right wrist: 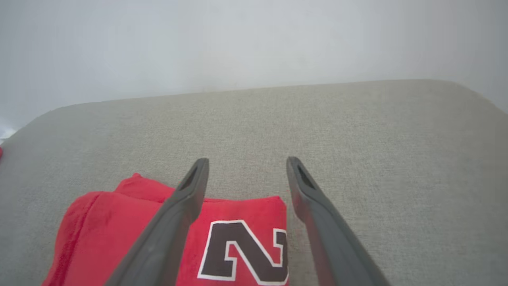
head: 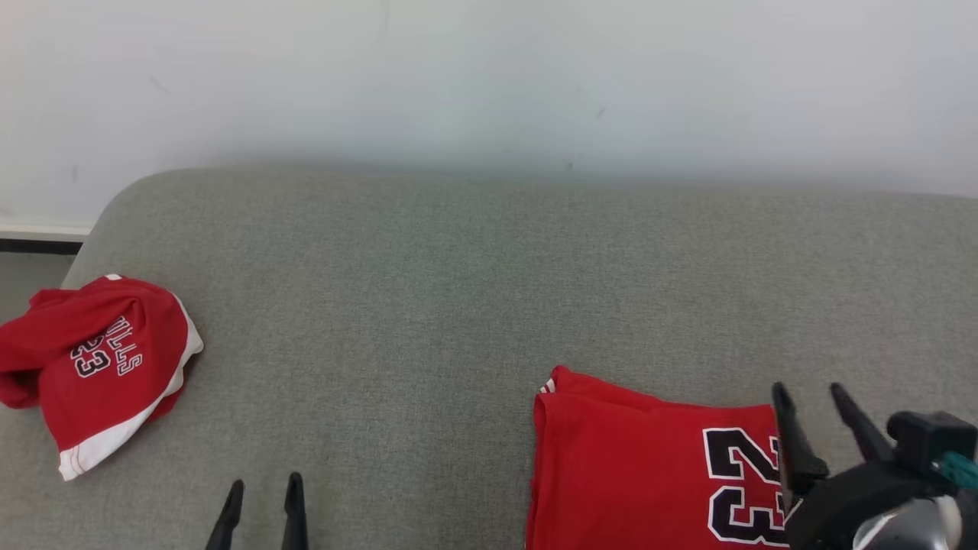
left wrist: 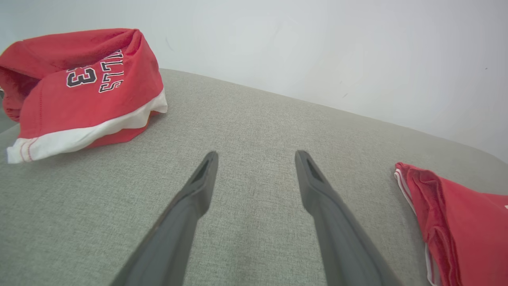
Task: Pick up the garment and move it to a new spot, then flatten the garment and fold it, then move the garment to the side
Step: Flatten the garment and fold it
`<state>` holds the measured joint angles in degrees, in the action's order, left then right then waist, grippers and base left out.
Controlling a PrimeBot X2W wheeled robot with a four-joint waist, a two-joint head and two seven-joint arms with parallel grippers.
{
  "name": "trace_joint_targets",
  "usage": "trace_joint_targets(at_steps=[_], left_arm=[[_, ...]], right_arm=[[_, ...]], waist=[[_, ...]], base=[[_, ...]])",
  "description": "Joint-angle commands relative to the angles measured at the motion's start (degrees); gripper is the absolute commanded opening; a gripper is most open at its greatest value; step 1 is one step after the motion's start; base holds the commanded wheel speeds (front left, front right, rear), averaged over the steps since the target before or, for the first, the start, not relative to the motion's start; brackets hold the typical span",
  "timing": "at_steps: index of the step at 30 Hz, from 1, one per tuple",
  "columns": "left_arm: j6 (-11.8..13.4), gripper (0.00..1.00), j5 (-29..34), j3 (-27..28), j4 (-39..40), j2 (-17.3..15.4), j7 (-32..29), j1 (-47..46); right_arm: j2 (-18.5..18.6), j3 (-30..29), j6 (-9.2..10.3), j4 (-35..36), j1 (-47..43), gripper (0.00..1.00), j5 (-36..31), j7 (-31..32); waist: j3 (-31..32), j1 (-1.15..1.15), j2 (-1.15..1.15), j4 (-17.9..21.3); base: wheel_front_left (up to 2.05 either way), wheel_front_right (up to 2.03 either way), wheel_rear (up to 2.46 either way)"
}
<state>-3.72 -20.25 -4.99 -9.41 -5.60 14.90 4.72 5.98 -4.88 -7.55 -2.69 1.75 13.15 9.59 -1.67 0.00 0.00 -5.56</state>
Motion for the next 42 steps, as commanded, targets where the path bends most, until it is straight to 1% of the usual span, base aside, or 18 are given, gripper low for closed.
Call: trace_joint_targets(at_steps=[1,6,7,10,13,18,27,34,42], left_arm=[[0.13,1.00,0.26,0.70,0.70,0.12,0.30,0.66],[0.47,1.00,2.20,3.55,3.03,0.75,0.27,1.66],[0.47,1.00,2.20,3.55,3.03,0.75,0.27,1.66],[0.10,1.00,3.24,5.19,3.97,1.33,0.28,2.07],[-0.43,1.00,4.44,6.46,4.01,1.83,0.28,2.66],[-1.36,1.00,5.96,8.07,3.28,2.37,0.28,2.67],[-2.71,1.00,7.18,9.43,-0.36,2.70,0.29,0.75],[-3.05,1.00,6.67,9.03,-4.20,2.73,0.29,-1.45],[-3.21,1.00,6.08,8.82,-4.82,2.75,0.29,-1.17]], right_arm=[[-0.07,-0.30,0.13,-0.62,-1.04,1.00,-1.07,-3.32],[-0.58,-0.86,0.13,-4.50,-2.56,1.00,-5.20,-16.59],[-0.58,-0.86,0.13,-4.50,-2.56,1.00,-5.20,-16.59],[-1.20,-1.40,0.13,-6.93,-3.07,1.00,-6.87,-21.64],[-1.36,-1.45,0.13,-8.38,-3.34,1.00,-8.16,-23.79],[-1.82,-1.59,0.13,-9.56,-4.65,1.00,-7.75,-24.74],[-0.51,2.29,0.13,-9.59,-6.28,1.00,-6.42,-24.78],[-0.16,4.17,0.13,-10.19,-6.58,1.00,-5.24,-24.80],[-0.40,4.44,0.13,-10.42,-6.04,1.00,-4.49,-24.80]], waist=[[0.60,0.00,0.00,0.61],[2.09,0.00,0.00,1.83],[2.09,0.00,0.00,1.83],[2.78,0.00,0.00,2.55],[3.48,0.00,0.00,3.19],[4.45,0.00,0.00,4.38],[5.38,0.00,0.00,6.19],[5.79,0.00,0.00,6.81],[5.68,0.00,0.00,6.64]], base=[[0.00,0.00,0.00],[0.00,0.00,0.00],[0.00,0.00,0.00],[0.00,0.00,0.00],[0.00,0.00,0.00],[0.00,0.00,0.00],[0.00,0.00,0.00],[0.00,0.00,0.00],[0.00,0.00,0.00]])
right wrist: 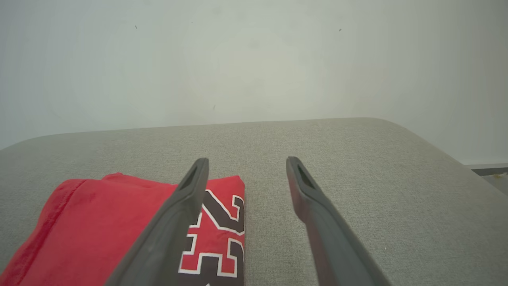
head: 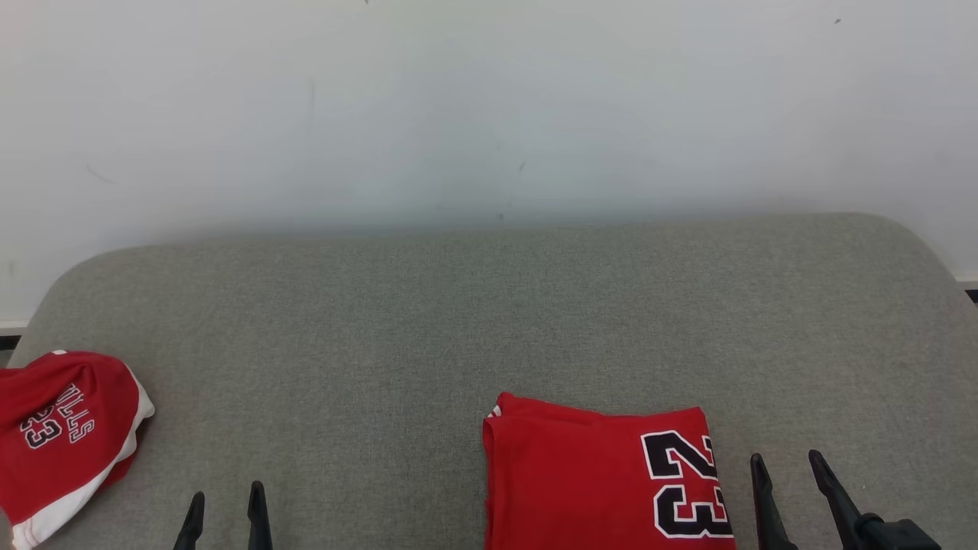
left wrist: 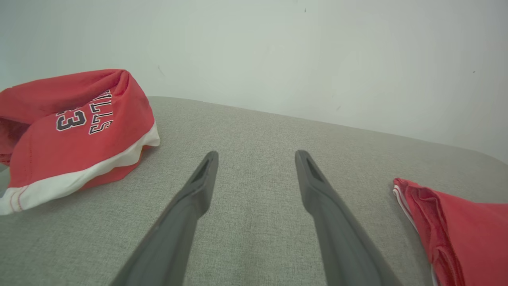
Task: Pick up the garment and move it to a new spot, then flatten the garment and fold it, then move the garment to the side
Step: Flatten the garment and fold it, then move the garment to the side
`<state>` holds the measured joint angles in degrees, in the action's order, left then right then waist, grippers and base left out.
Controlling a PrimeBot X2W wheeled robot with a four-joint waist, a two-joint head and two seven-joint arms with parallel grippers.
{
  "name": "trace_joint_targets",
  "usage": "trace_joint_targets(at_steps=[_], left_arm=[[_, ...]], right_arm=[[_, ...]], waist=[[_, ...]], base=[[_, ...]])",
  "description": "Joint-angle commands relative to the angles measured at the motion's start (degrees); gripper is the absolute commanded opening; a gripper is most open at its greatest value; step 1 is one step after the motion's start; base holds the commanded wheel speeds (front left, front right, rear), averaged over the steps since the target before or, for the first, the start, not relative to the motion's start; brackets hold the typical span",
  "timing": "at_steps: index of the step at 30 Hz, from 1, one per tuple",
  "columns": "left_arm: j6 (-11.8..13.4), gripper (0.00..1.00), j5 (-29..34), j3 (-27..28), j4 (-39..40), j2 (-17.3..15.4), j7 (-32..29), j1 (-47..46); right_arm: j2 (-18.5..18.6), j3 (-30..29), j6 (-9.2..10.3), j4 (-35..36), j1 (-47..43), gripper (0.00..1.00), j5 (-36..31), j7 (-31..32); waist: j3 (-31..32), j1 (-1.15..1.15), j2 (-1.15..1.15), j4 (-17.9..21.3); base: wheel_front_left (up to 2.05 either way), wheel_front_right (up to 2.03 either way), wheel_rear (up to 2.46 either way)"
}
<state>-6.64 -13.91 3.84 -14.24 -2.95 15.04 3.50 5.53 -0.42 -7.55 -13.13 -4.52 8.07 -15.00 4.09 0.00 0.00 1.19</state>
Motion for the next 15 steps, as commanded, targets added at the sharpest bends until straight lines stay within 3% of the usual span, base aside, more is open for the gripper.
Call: trace_joint_targets(at_steps=[1,15], left_arm=[[-0.24,1.00,-0.31,-0.05,0.00,0.10,0.16,0.08],[0.49,1.00,-0.87,-0.85,0.02,0.10,0.16,0.77]], right_arm=[[0.04,-0.05,0.13,0.02,0.26,1.00,0.68,-0.21],[-0.26,0.33,0.13,0.46,0.59,1.00,0.94,-0.21]], waist=[[-0.13,0.00,0.00,-0.18],[-0.66,0.00,0.00,-0.79]], base=[[0.00,0.00,0.00],[0.00,0.00,0.00]])
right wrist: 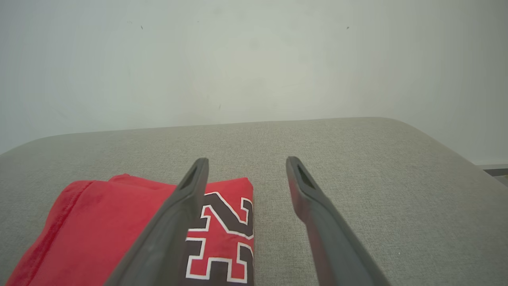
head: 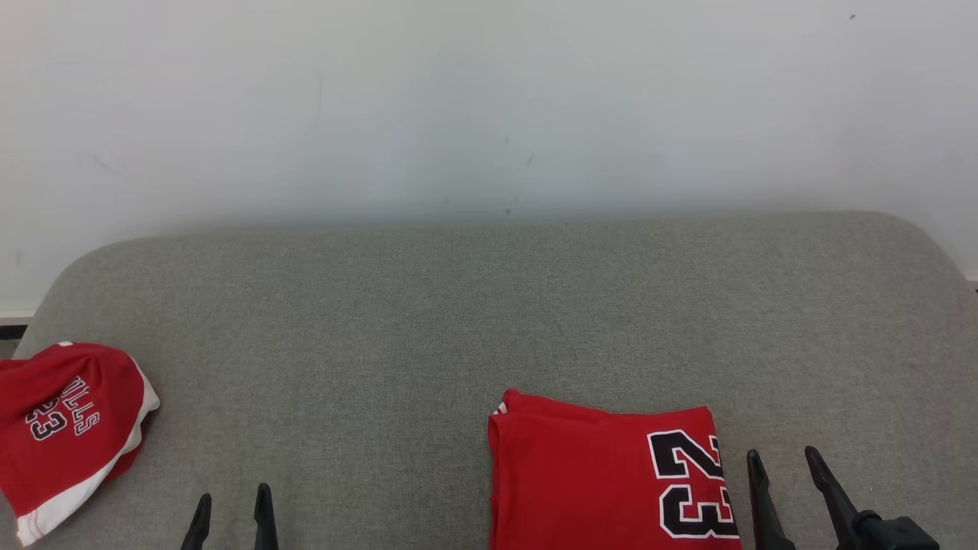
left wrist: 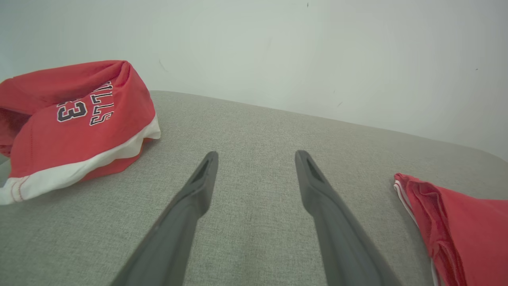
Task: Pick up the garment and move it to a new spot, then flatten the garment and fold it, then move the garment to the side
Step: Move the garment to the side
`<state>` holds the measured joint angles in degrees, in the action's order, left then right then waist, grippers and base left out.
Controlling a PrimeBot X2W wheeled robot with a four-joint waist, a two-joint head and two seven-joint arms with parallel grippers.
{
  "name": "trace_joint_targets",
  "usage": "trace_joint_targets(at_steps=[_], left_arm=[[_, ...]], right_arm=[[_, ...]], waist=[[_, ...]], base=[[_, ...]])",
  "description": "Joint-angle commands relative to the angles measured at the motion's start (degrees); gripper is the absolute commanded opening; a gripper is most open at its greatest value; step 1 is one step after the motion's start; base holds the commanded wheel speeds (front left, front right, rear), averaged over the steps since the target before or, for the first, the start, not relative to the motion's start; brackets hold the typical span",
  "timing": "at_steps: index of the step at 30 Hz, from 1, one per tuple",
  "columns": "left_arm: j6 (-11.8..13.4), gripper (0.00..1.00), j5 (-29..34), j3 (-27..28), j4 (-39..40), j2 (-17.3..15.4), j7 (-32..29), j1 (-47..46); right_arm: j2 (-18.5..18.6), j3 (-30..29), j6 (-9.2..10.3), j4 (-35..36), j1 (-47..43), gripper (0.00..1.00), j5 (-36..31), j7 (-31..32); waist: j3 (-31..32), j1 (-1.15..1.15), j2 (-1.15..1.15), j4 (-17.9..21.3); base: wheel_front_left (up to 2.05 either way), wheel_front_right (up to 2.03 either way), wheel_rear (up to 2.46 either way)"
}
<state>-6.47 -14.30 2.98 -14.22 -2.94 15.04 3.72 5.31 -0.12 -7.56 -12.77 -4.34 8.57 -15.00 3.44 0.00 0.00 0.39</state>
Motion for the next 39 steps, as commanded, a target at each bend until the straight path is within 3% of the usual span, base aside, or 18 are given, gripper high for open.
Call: trace_joint_targets(at_steps=[1,18,21,28,31,39], left_arm=[[0.35,1.00,-0.54,-0.03,-0.04,0.09,0.16,0.55],[-0.26,1.00,-0.10,-0.21,0.37,0.09,0.16,0.31],[-0.42,1.00,0.22,-0.34,1.23,0.09,0.16,0.44],[-0.54,1.00,0.01,-1.79,2.40,0.08,0.16,0.65],[-0.60,1.00,-0.36,-3.05,2.63,0.08,0.16,0.34],[-0.92,1.00,0.07,-4.51,3.55,0.09,0.16,-1.57]], right_arm=[[-0.04,0.07,0.14,0.13,0.43,1.00,0.46,-0.21],[0.67,0.21,0.14,1.76,1.47,1.00,0.65,1.10],[0.01,-1.87,0.14,2.42,2.83,1.00,2.66,8.67],[0.78,-3.96,0.14,4.24,4.99,1.00,5.62,39.65],[1.69,-5.38,0.14,6.34,6.11,1.00,4.94,48.47],[2.17,-8.46,0.14,5.51,7.39,1.00,4.09,56.69]], waist=[[-0.03,0.00,0.00,0.01],[-0.86,0.00,0.00,-0.09],[-1.13,0.00,0.00,-0.29],[-2.17,0.00,0.00,-1.80],[-3.19,0.00,0.00,-3.62],[-7.04,0.00,0.00,-7.73]], base=[[0.00,0.00,0.00],[0.00,0.00,0.00],[0.00,0.00,0.00],[0.00,0.00,0.00],[0.00,0.00,0.00],[0.00,0.00,0.00]])
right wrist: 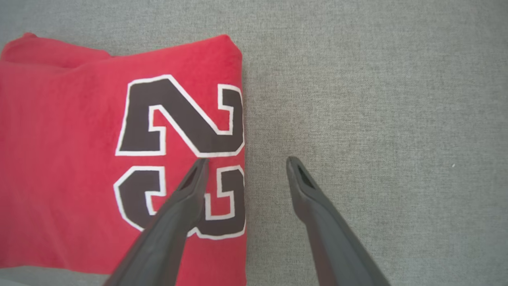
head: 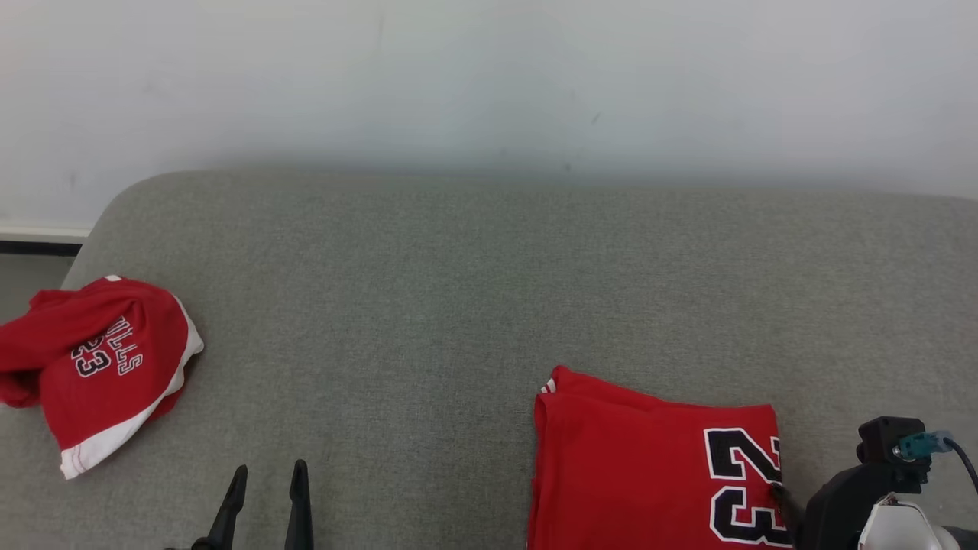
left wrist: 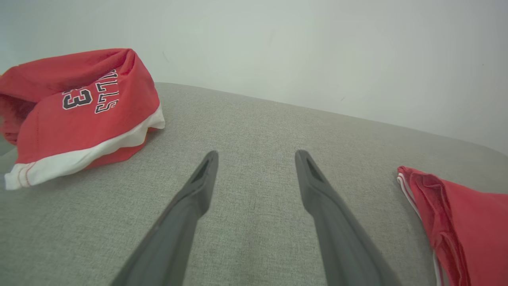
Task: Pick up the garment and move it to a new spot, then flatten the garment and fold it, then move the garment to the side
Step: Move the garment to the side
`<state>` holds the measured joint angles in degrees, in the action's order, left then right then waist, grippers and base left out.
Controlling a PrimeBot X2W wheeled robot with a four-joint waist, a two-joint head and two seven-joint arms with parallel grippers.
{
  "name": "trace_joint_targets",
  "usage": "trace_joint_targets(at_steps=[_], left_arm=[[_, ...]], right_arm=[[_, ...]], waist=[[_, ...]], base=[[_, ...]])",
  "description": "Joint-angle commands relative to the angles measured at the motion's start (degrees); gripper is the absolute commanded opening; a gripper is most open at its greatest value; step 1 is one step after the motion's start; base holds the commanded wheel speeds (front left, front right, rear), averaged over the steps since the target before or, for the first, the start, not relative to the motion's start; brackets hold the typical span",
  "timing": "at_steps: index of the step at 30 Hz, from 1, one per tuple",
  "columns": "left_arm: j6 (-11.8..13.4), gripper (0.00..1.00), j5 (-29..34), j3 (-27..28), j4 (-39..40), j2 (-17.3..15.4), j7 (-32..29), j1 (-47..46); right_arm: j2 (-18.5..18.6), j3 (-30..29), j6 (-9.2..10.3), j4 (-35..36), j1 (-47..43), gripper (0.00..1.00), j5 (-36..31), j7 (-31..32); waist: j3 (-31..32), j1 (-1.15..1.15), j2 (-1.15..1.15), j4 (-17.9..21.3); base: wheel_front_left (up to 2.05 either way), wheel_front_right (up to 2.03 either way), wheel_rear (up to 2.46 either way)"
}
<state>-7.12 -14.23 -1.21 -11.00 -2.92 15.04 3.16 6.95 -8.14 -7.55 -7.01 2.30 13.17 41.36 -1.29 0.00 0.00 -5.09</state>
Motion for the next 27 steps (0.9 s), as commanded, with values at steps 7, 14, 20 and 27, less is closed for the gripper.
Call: trace_joint_targets(at_steps=[7,14,20,27], left_arm=[[-0.40,1.00,0.08,-1.44,1.18,0.06,0.16,-2.10],[-0.29,1.00,0.14,-2.04,1.65,0.06,0.16,-3.12],[-0.31,1.00,0.23,-1.91,2.22,0.06,0.16,-3.65],[0.09,1.00,0.62,-2.19,3.98,0.06,0.16,-4.90]], right_arm=[[0.63,-0.31,0.13,-2.66,1.78,1.00,-0.37,1.86],[2.16,2.60,0.13,-6.52,2.42,0.96,-0.15,4.30],[5.98,4.56,0.18,-6.71,3.98,0.00,-1.65,2.34],[11.04,7.53,0.18,-5.55,11.76,0.00,-2.06,1.66]], waist=[[-4.84,0.00,0.00,-4.11],[-6.84,0.00,0.00,-5.02],[-8.02,0.00,0.00,-4.94],[-10.20,0.00,0.00,-1.75]], base=[[0.00,0.00,0.00],[0.00,0.00,0.00],[0.00,0.00,0.00],[0.00,0.00,0.00]])
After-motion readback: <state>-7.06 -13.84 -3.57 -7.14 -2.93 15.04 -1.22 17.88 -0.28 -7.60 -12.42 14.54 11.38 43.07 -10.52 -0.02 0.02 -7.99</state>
